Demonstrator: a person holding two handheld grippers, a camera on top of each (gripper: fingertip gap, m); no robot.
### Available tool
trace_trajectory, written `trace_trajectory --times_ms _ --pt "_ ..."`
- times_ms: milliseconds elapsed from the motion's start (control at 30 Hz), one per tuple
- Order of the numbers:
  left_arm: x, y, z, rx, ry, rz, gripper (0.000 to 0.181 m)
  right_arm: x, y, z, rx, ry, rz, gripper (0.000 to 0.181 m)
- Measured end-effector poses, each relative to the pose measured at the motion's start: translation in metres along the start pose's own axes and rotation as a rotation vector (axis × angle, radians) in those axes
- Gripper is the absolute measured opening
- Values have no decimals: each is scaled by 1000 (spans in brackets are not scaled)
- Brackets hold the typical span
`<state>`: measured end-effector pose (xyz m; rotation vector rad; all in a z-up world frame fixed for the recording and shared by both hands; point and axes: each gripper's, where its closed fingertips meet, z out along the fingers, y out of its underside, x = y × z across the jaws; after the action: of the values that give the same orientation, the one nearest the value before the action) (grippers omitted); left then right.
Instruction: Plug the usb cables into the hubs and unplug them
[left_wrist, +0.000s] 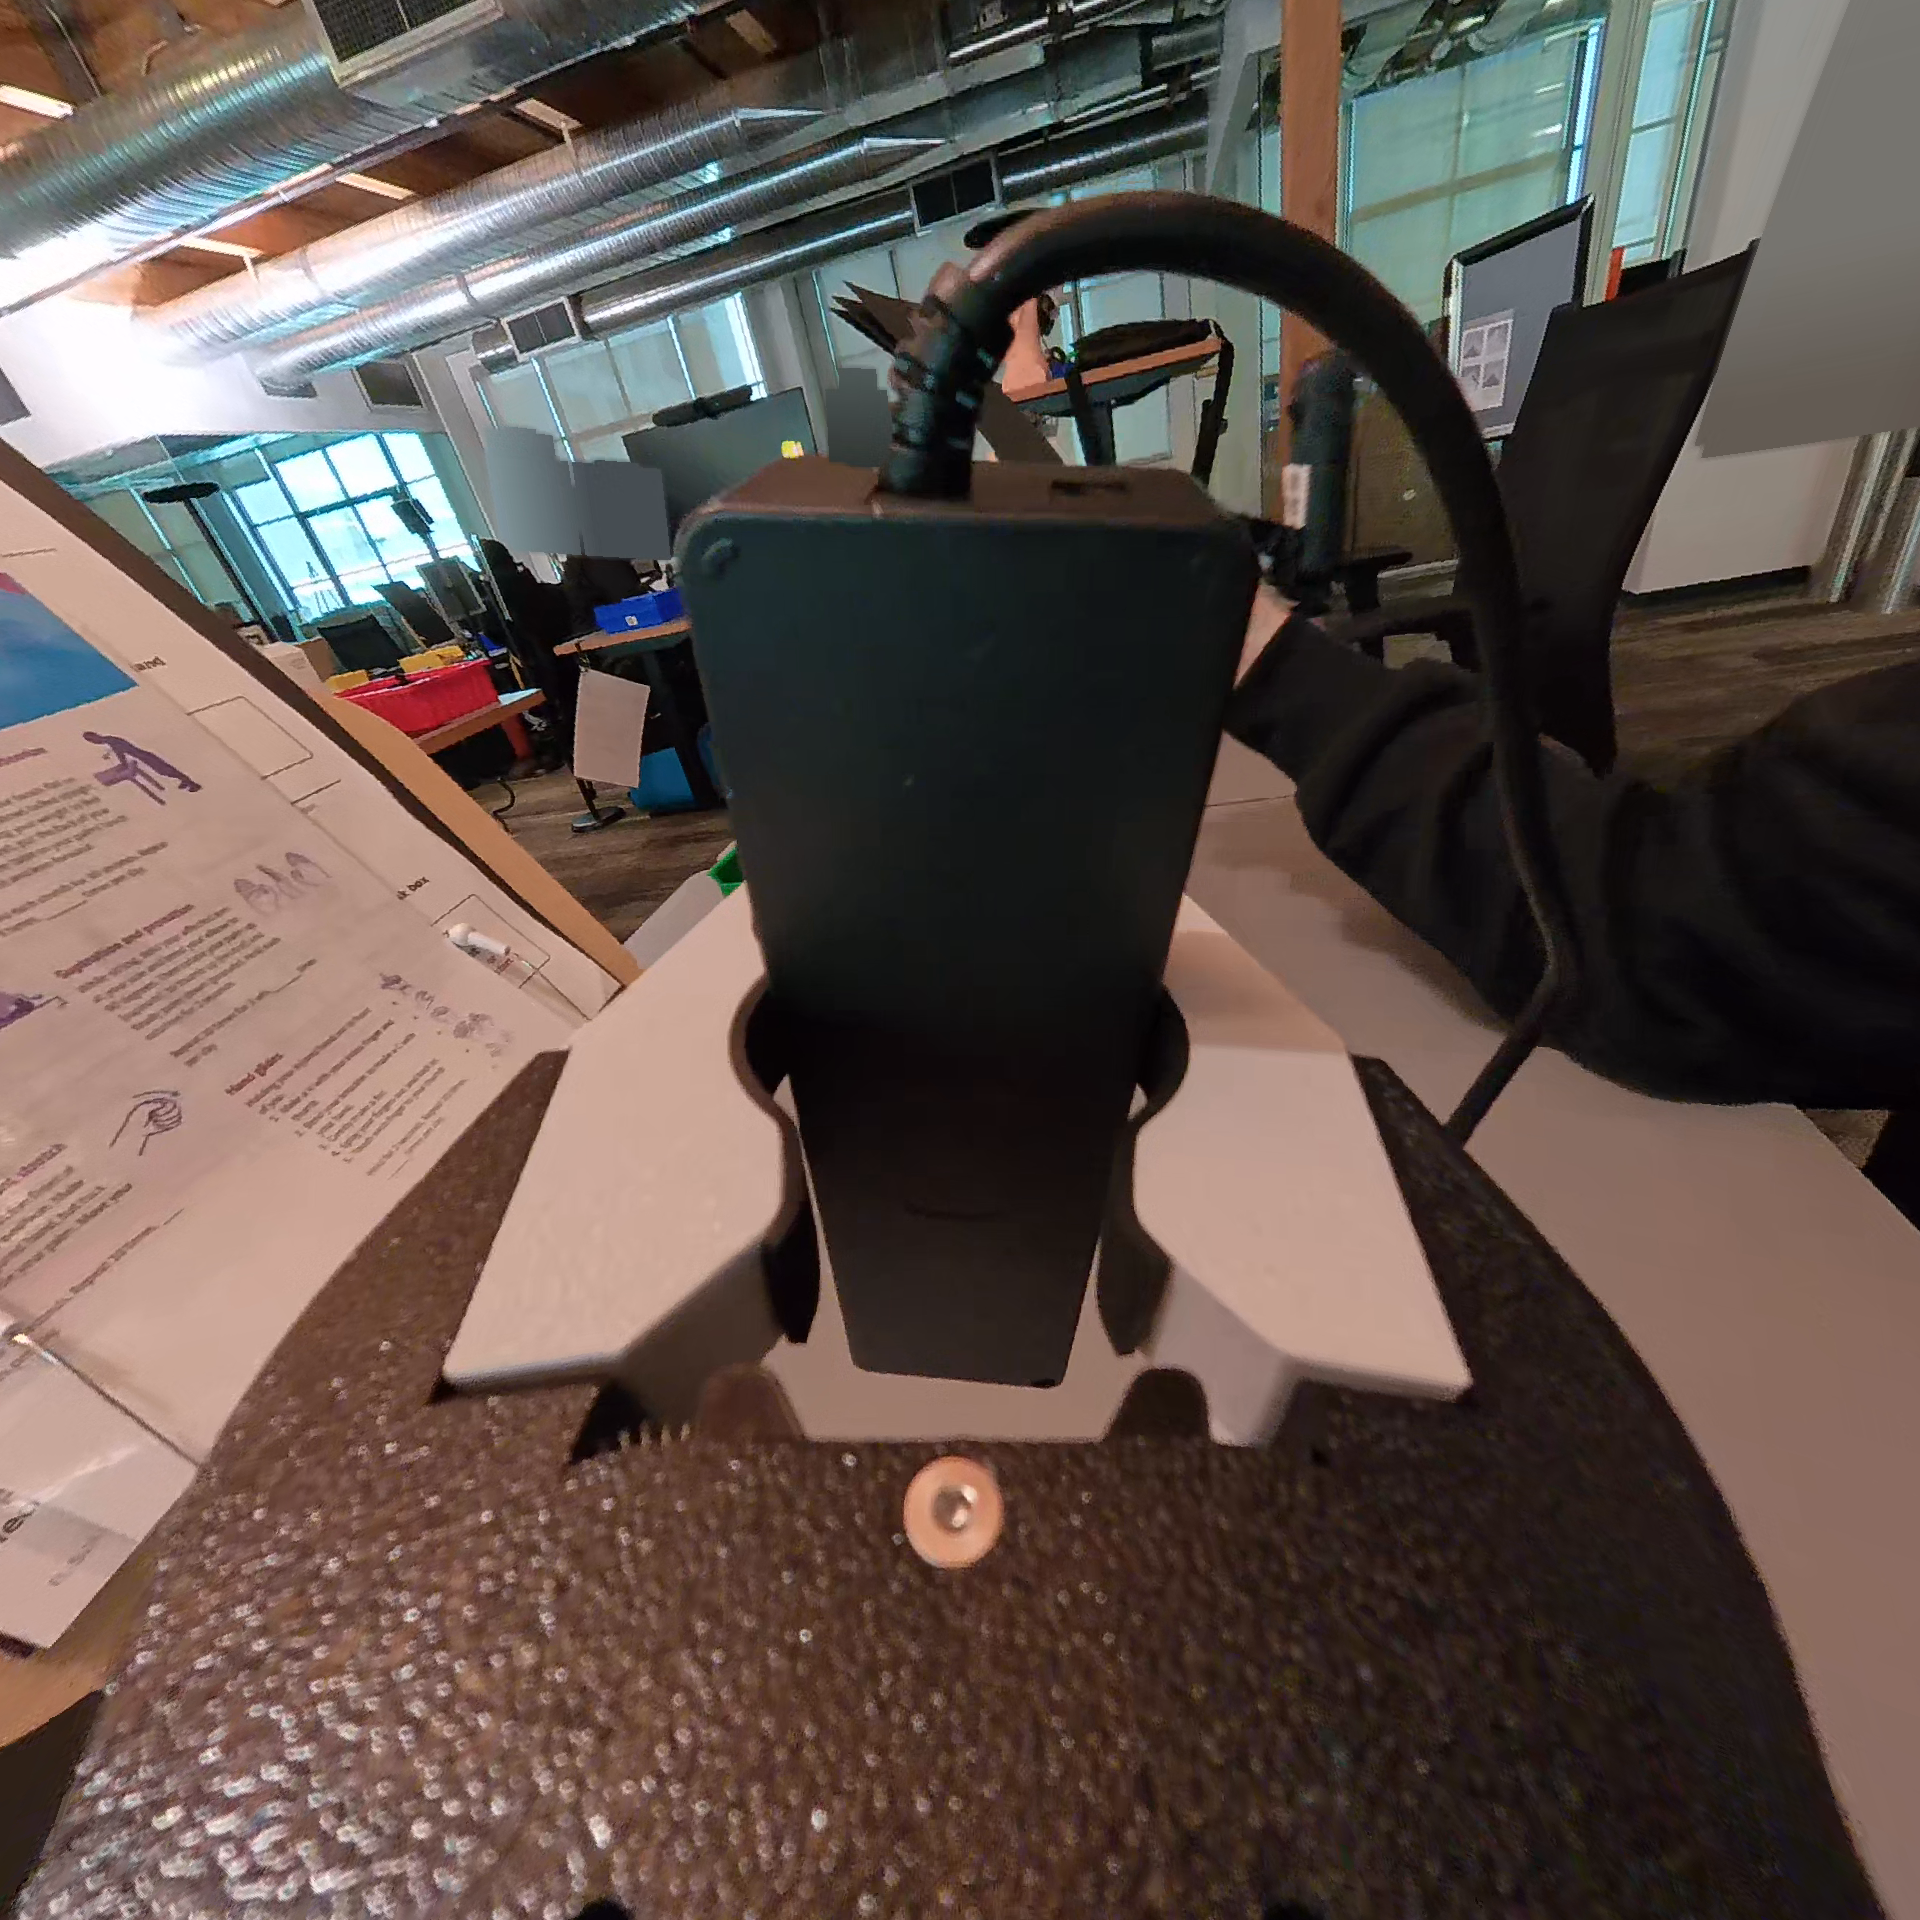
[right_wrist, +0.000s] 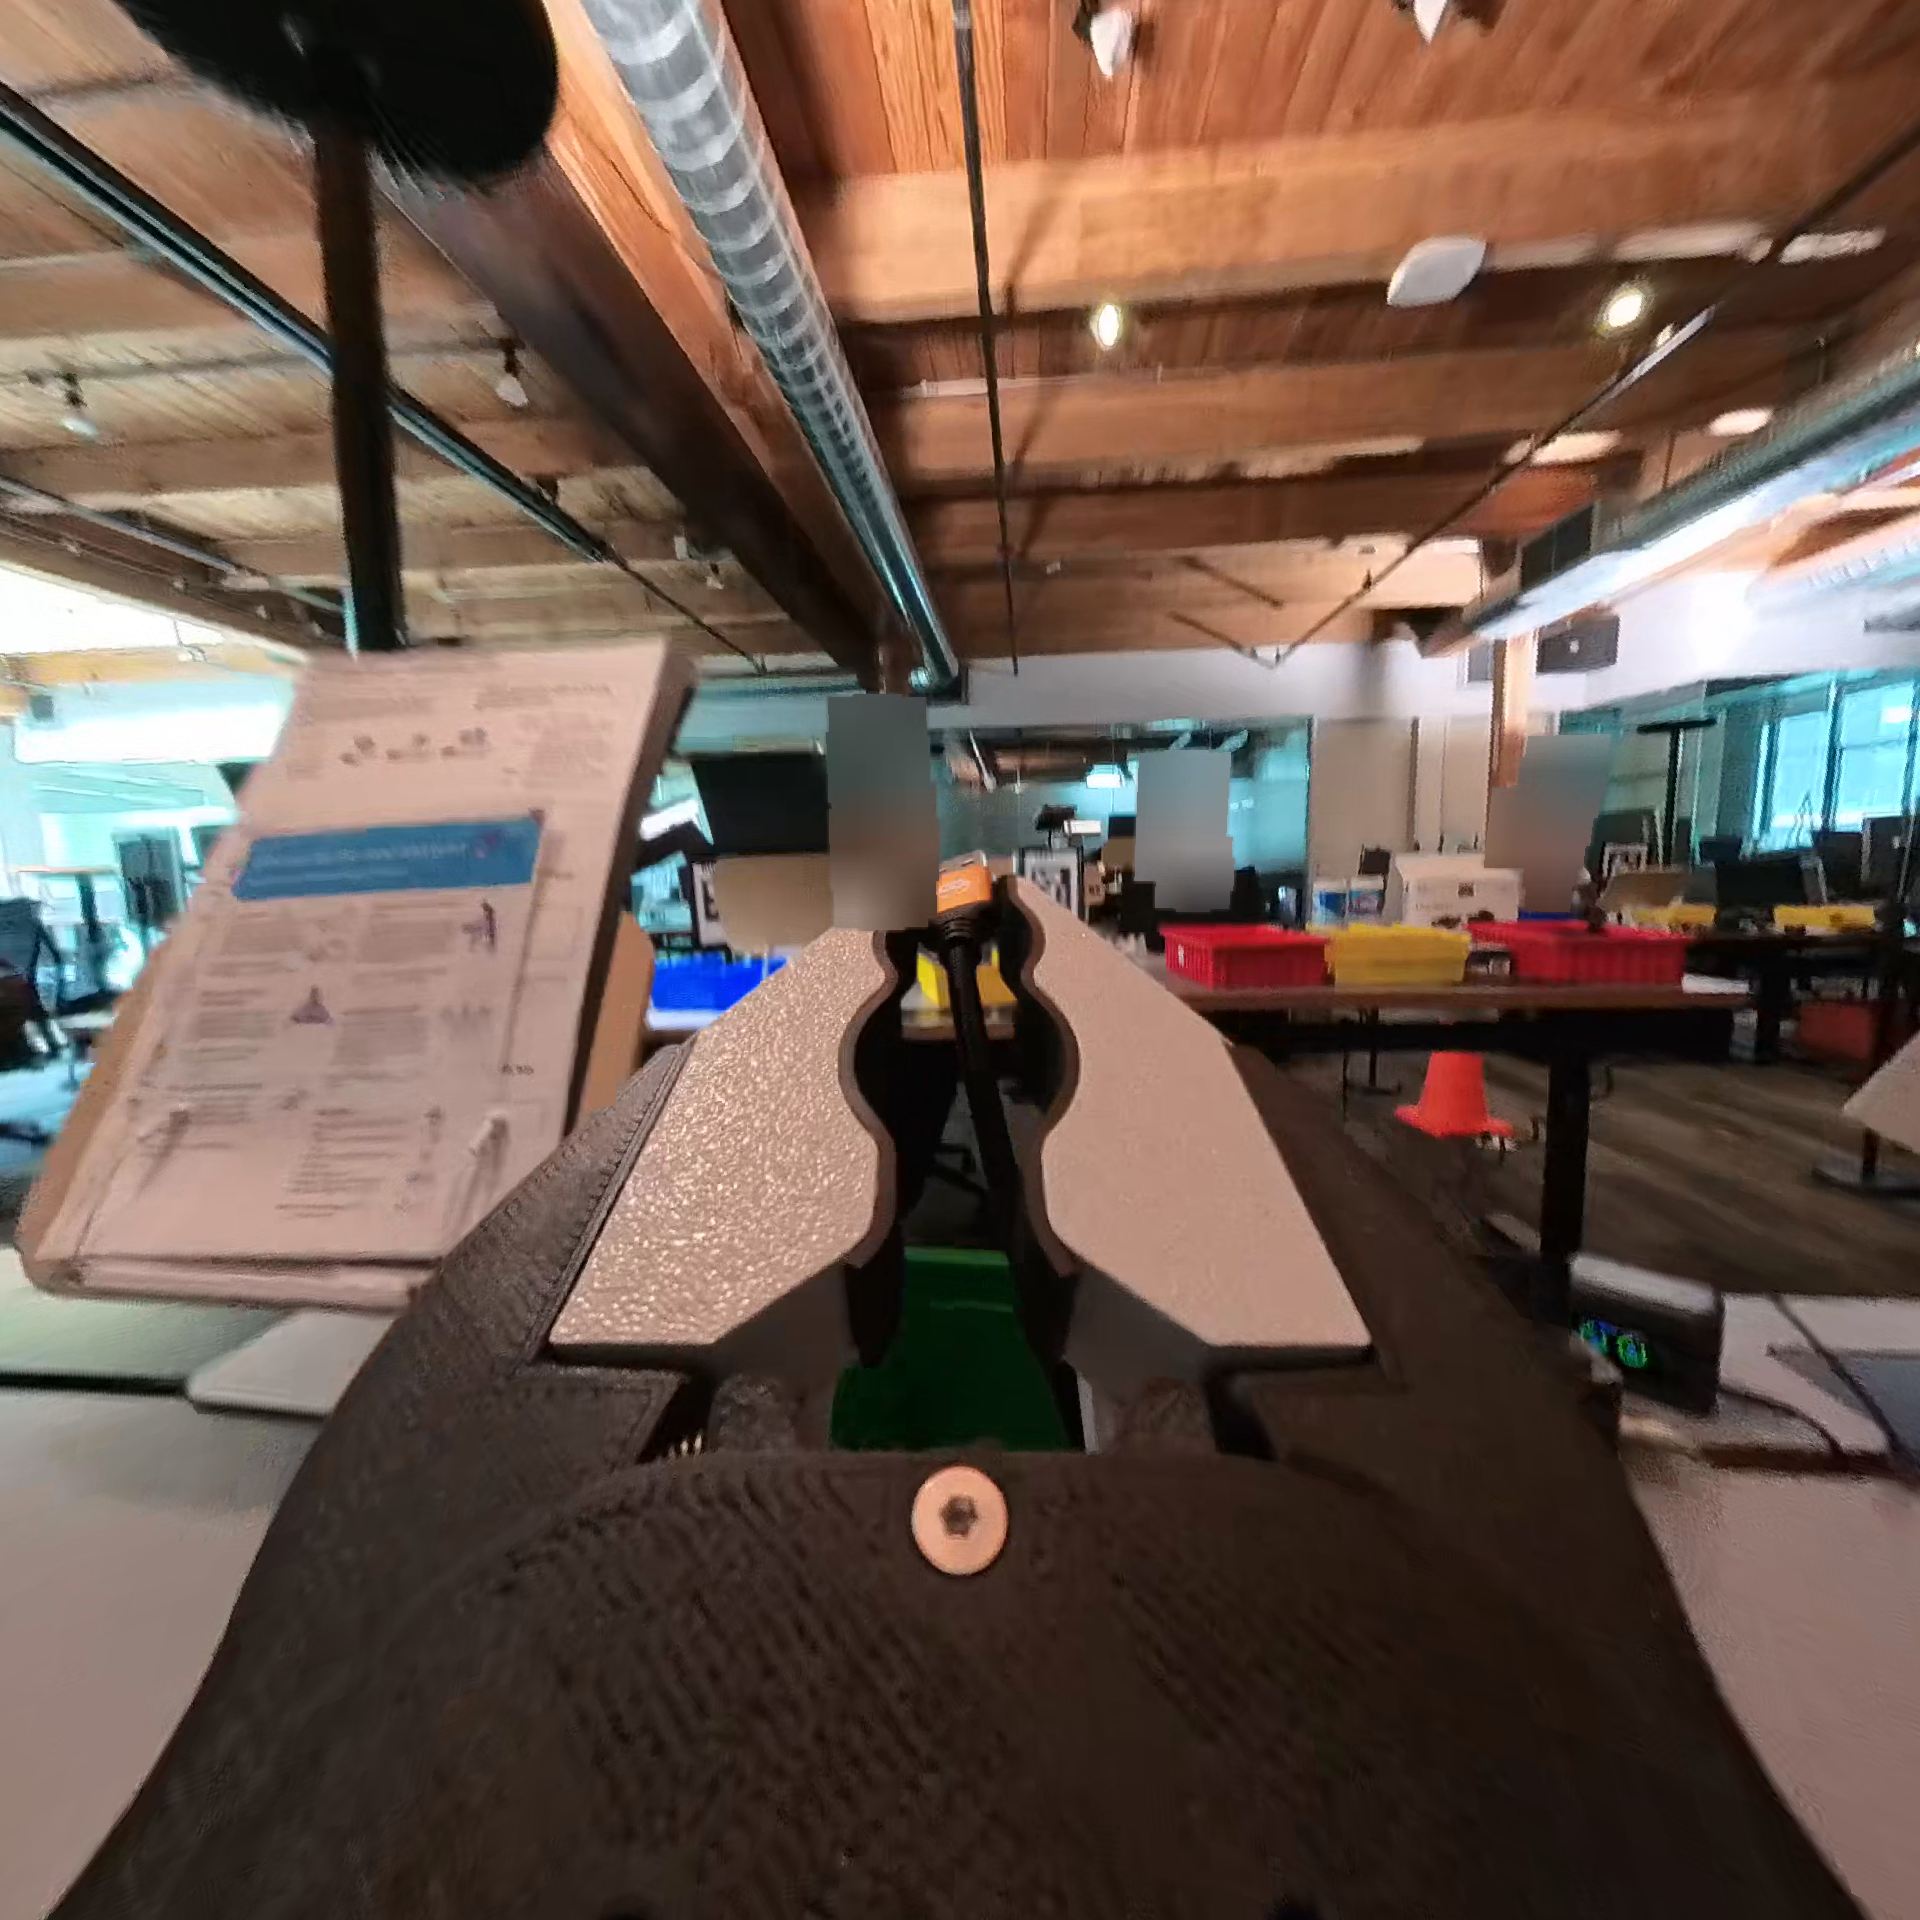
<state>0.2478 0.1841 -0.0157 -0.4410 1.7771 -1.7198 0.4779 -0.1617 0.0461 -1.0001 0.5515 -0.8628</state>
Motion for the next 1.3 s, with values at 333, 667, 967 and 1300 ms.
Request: trace_trajectory --times_ms 333,667,967,1300 --pt "2 7 7 -26 9 -3 62 71 119 -13 -497 339 -184 14" --pt "7 10 12 -38 38 -7 62 24 188 -21 -748 -26 208 13" --pt "5 14 15 -54 34 -46 62 -6 158 -4 -753 -81 -84 105" --pt "27 -4 23 42 161 -128 62 -321 83 -24 -518 -1151 22 89"
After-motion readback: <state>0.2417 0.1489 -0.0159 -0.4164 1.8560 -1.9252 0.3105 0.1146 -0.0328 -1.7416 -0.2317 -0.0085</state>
